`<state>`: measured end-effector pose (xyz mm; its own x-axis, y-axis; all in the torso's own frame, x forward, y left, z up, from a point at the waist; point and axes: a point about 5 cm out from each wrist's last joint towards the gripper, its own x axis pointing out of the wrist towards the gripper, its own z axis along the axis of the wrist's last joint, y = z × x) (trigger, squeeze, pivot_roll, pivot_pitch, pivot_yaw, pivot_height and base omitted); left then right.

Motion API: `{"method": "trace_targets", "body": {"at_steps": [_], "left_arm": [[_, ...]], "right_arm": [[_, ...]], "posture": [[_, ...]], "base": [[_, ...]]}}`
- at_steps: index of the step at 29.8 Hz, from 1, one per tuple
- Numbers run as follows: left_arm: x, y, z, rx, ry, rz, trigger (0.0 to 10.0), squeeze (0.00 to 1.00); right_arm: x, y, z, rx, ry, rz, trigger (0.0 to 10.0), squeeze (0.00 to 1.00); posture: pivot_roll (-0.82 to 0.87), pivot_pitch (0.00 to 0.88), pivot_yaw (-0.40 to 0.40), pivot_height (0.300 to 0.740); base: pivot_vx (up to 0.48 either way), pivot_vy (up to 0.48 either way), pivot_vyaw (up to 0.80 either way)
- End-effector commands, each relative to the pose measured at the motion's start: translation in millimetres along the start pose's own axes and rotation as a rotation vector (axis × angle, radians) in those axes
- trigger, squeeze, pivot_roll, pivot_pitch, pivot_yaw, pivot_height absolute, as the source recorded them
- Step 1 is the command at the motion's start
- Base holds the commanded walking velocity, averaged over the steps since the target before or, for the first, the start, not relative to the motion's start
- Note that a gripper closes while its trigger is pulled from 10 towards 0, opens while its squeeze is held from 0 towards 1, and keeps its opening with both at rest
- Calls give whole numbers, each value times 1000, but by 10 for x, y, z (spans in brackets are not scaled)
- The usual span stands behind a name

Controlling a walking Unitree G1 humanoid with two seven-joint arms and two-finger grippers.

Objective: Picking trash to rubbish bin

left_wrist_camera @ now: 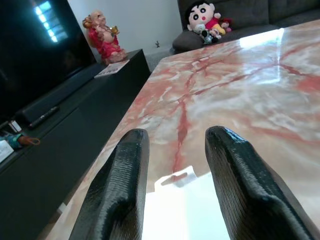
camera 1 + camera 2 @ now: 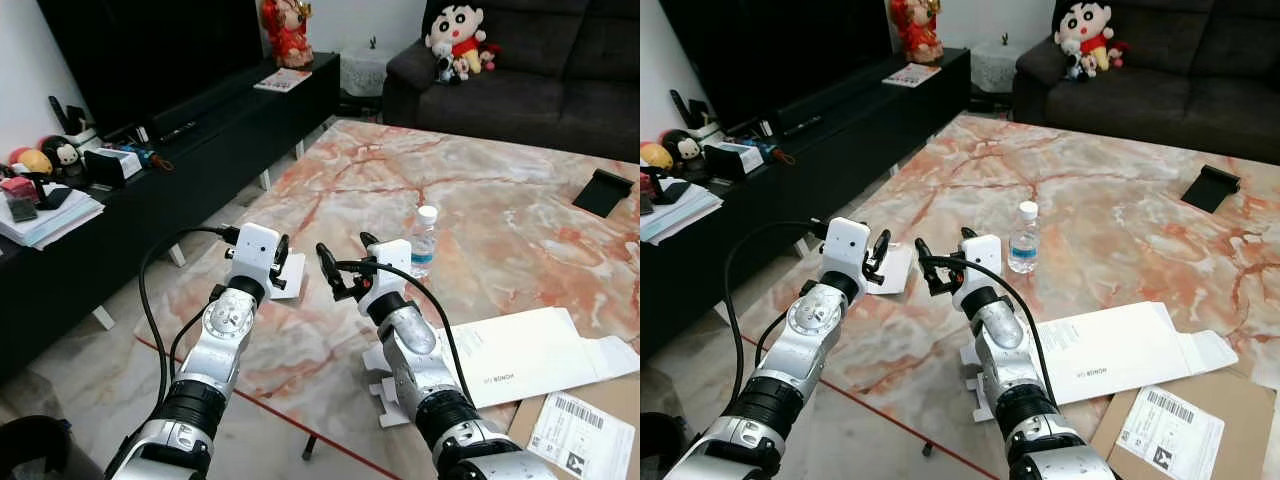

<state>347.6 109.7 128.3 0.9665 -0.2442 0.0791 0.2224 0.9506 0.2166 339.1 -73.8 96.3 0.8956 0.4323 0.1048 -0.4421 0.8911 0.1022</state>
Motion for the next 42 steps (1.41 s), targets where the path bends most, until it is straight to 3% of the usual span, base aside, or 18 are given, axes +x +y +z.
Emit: {"method": "trace_targets", "body": {"at_steps": [1, 8, 9, 10, 27, 28, 42], "left_arm": [[-8, -29, -125, 30, 81, -35, 10000, 0], [23, -122, -286, 66, 208, -69, 10000, 0], [40, -132, -284, 84, 209, -65, 10000, 655], [46, -135, -282, 87, 209, -64, 10000, 1000], [265, -279, -92, 147, 174, -128, 10000, 1000], [282, -309, -71, 152, 169, -144, 10000, 0], [281, -482, -132, 162, 219, -232, 10000, 0]], "right_arm": [[24, 31, 12, -2, 4, 18, 10000, 0], [19, 42, 8, -2, 5, 25, 10000, 0], [16, 42, 6, -3, 5, 25, 10000, 0], [15, 42, 5, -3, 5, 25, 10000, 0], [-22, 34, -17, -6, 10, 31, 10000, 0], [-22, 32, -16, -6, 10, 30, 10000, 0], [-41, 31, -28, -20, 18, 37, 10000, 0]], "posture": [[55, 0, 65, 740], [48, 0, 64, 740], [45, 0, 65, 740], [45, 0, 65, 740], [29, 2, 56, 740], [25, 4, 57, 740], [19, 10, 57, 740]], "base": [[0, 0, 0], [0, 0, 0], [0, 0, 0], [0, 0, 0], [0, 0, 0], [0, 0, 0], [0, 0, 0]]}}
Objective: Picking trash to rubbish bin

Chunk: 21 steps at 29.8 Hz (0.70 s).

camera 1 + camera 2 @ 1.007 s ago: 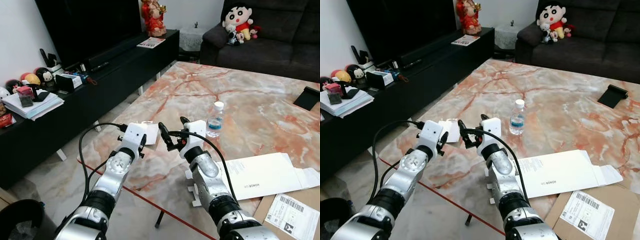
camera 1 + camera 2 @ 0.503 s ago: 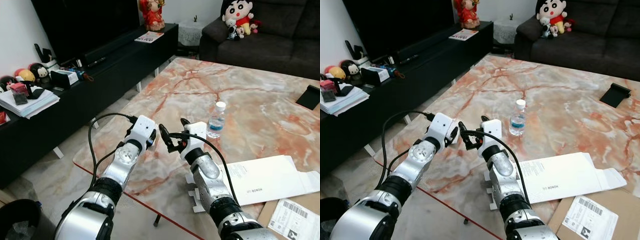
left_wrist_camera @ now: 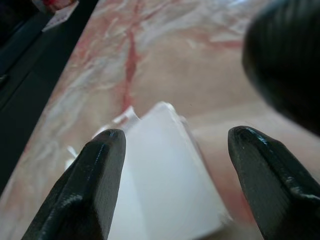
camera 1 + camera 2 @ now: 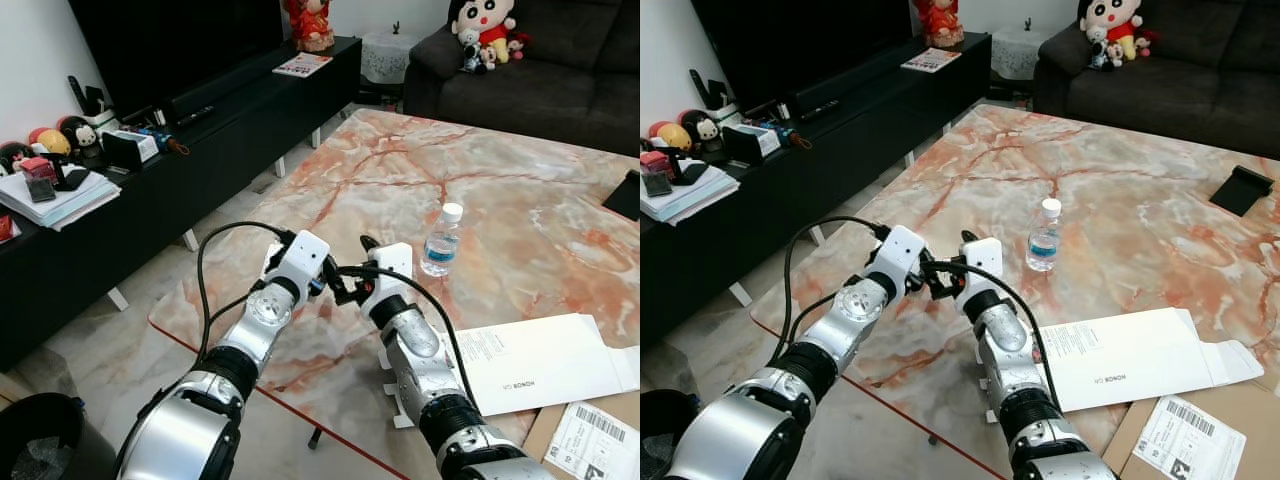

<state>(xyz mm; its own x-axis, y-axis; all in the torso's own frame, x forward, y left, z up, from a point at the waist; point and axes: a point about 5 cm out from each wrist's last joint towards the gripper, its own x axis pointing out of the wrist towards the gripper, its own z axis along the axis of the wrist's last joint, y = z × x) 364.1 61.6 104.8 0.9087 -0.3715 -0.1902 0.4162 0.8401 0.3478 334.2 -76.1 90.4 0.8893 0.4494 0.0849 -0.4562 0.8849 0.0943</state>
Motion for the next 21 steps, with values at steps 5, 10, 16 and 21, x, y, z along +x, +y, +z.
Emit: {"method": "trace_targets", "body": {"at_steps": [5, 10, 16, 21], "left_arm": [[18, -43, -7, 38, 24, -32, 10000, 0], [19, -37, -43, 75, 58, -20, 10000, 0], [17, -41, -83, 87, 93, -12, 10000, 0], [6, -24, -147, 78, 140, 11, 10000, 0]], "right_arm": [[14, 49, 18, -12, -3, 25, 10000, 0], [11, 58, 13, -11, -2, 28, 10000, 0], [8, 57, 11, -11, 0, 28, 10000, 0], [7, 55, 9, -11, 3, 30, 10000, 0]], "posture": [[18, 13, 59, 740], [21, 15, 58, 740], [19, 15, 58, 740], [17, 13, 58, 740]], "base": [[0, 0, 0], [0, 0, 0], [0, 0, 0], [0, 0, 0]]}}
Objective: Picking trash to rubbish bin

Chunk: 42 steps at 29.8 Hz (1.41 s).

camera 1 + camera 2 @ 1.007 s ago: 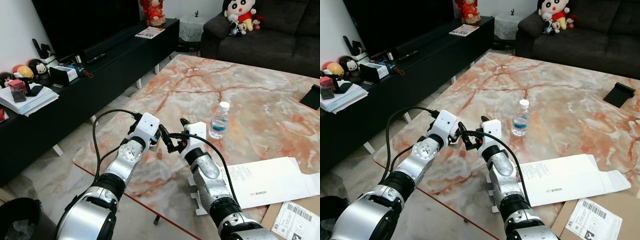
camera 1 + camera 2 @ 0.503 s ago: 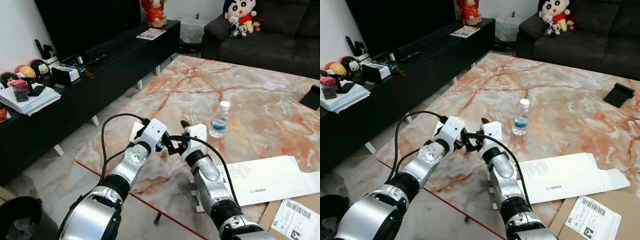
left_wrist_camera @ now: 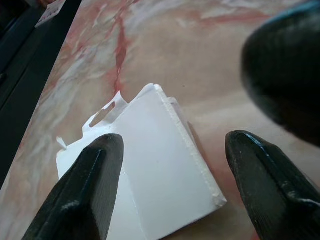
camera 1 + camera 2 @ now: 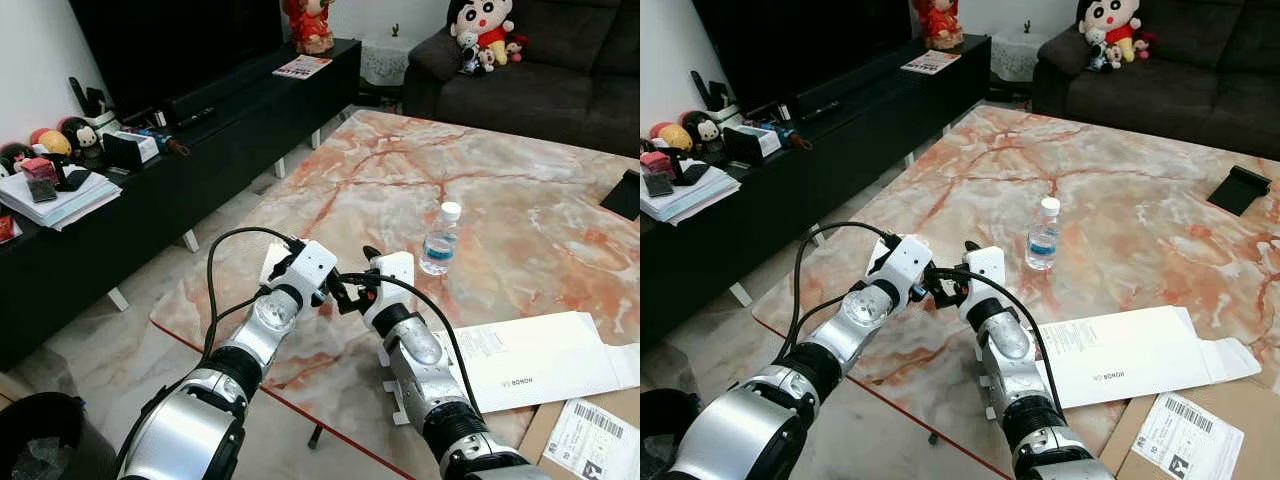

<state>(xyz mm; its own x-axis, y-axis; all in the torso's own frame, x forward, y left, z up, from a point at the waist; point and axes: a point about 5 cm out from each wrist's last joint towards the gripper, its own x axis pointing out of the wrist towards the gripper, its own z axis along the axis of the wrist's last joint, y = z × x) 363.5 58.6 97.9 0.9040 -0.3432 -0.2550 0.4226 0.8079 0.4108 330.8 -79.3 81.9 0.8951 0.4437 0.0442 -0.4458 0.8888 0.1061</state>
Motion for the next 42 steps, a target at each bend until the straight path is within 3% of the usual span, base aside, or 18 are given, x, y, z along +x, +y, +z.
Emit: {"method": "trace_targets", "body": {"at_steps": [1, 11, 18, 23, 37, 38, 39, 40, 41, 42], "left_arm": [[-8, 27, -112, 2, 80, 17, 10000, 0], [-35, 109, -236, 22, 165, 76, 10000, 0], [-52, 84, -298, 23, 193, 67, 10000, 0], [-58, -28, -316, 127, 191, -13, 10000, 0], [-86, 69, -406, 186, 248, 47, 10000, 0], [-85, 75, -403, 184, 244, 55, 7882, 0], [-84, 92, -393, 185, 237, 72, 3176, 0], [-84, 99, -389, 186, 235, 79, 3176, 0], [-84, 108, -389, 185, 235, 85, 1098, 0], [-84, 113, -388, 183, 234, 88, 1098, 0]], "right_arm": [[55, 78, 89, -22, -37, 42, 10000, 0], [59, 78, 87, -21, -32, 45, 10000, 0], [58, 78, 85, -21, -31, 45, 10000, 0], [53, 81, 75, -21, -27, 45, 10000, 0], [50, 75, 74, -23, -26, 42, 10000, 0], [49, 75, 74, -23, -26, 42, 10000, 0], [50, 75, 75, -23, -26, 41, 10000, 0], [50, 76, 75, -23, -26, 41, 10000, 0], [50, 75, 73, -23, -25, 41, 10000, 0], [49, 75, 72, -23, -25, 41, 10000, 0]], "posture": [[17, 13, 58, 740], [19, 11, 57, 740], [19, 10, 57, 740], [20, 12, 56, 740], [17, 11, 57, 740], [17, 11, 57, 740], [18, 10, 57, 740], [18, 10, 57, 740], [18, 10, 57, 740], [18, 10, 57, 740]], "base": [[0, 0, 0], [0, 0, 0], [0, 0, 0], [0, 0, 0], [0, 0, 0], [0, 0, 0], [0, 0, 0], [0, 0, 0], [0, 0, 0], [0, 0, 0]]}}
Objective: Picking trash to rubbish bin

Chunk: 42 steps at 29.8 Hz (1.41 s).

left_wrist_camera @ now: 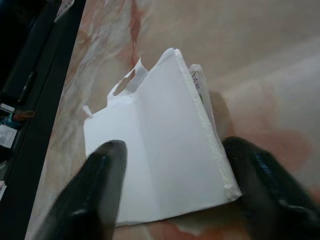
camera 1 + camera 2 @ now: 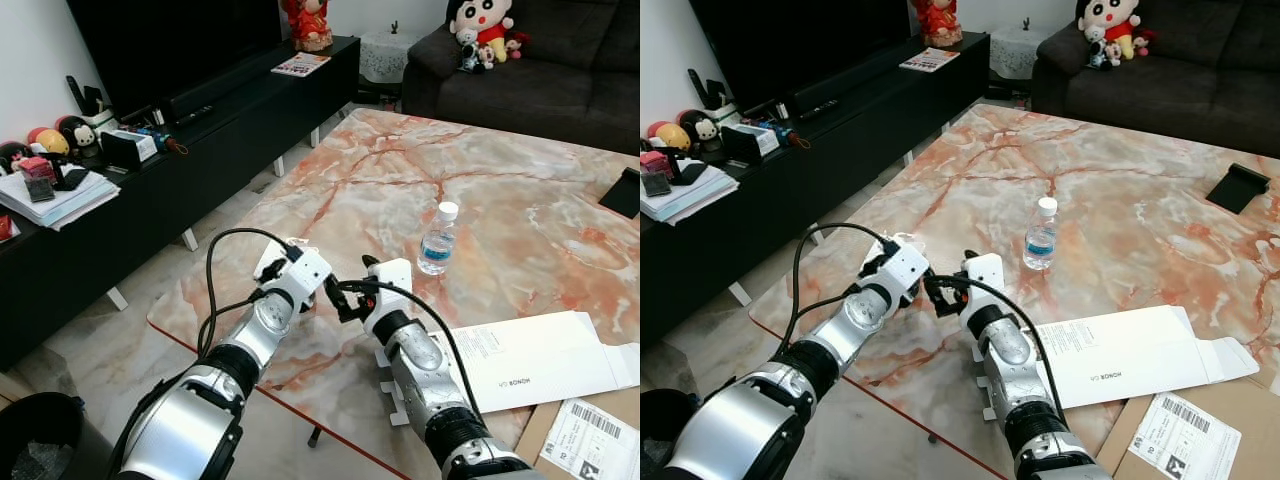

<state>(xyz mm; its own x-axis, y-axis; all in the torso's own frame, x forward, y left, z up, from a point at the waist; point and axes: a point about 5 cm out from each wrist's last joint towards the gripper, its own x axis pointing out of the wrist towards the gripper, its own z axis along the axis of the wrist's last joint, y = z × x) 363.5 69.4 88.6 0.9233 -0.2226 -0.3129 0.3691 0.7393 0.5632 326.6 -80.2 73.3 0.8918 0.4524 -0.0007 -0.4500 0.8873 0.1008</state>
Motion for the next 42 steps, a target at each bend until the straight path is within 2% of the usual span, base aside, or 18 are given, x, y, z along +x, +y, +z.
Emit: {"method": "trace_targets", "body": {"at_steps": [1, 5, 9, 10, 31, 36, 37, 38, 40, 42], "left_arm": [[-38, 31, -269, 26, 120, 7, 1059, 0], [-43, 46, -295, 17, 128, 13, 471, 0], [-46, 49, -308, 12, 131, 15, 431, 0], [-48, 49, -316, 9, 133, 16, 0, 0], [-70, 106, -370, 21, 115, 50, 0, 0], [-71, 192, -355, 25, 89, 101, 0, 0], [-77, 306, -313, 9, 42, 187, 0, 0], [-77, 306, -313, 9, 42, 187, 0, 0], [-102, 467, -223, -18, -51, 310, 0, 0], [-113, 507, -196, -23, -80, 339, 0, 0]], "right_arm": [[87, 70, 161, -19, -70, 36, 10000, 0], [84, 58, 162, -21, -69, 35, 10000, 0], [83, 49, 163, -23, -69, 33, 10000, 0], [83, 47, 162, -24, -68, 33, 10000, 0], [109, 68, 173, -19, -71, 31, 10000, 0], [119, 56, 188, -19, -75, 26, 10000, 0], [125, 47, 202, -19, -80, 19, 10000, 0], [125, 47, 202, -19, -80, 19, 10000, 0], [130, 46, 211, -17, -84, 14, 10000, 0], [132, 50, 210, -16, -84, 14, 10000, 0]], "posture": [[17, 9, 56, 740], [12, 0, 58, 740], [12, 0, 59, 740], [11, 0, 60, 740], [21, 0, 64, 740], [23, 0, 67, 740], [27, 0, 73, 740], [27, 0, 73, 740], [30, 0, 76, 740], [30, 0, 79, 740]], "base": [[0, 0, 0], [0, 0, 0], [0, 0, 0], [0, 0, 0], [0, 0, 0], [0, 0, 0], [0, 0, 0], [0, 0, 0], [0, 0, 0], [0, 0, 0]]}}
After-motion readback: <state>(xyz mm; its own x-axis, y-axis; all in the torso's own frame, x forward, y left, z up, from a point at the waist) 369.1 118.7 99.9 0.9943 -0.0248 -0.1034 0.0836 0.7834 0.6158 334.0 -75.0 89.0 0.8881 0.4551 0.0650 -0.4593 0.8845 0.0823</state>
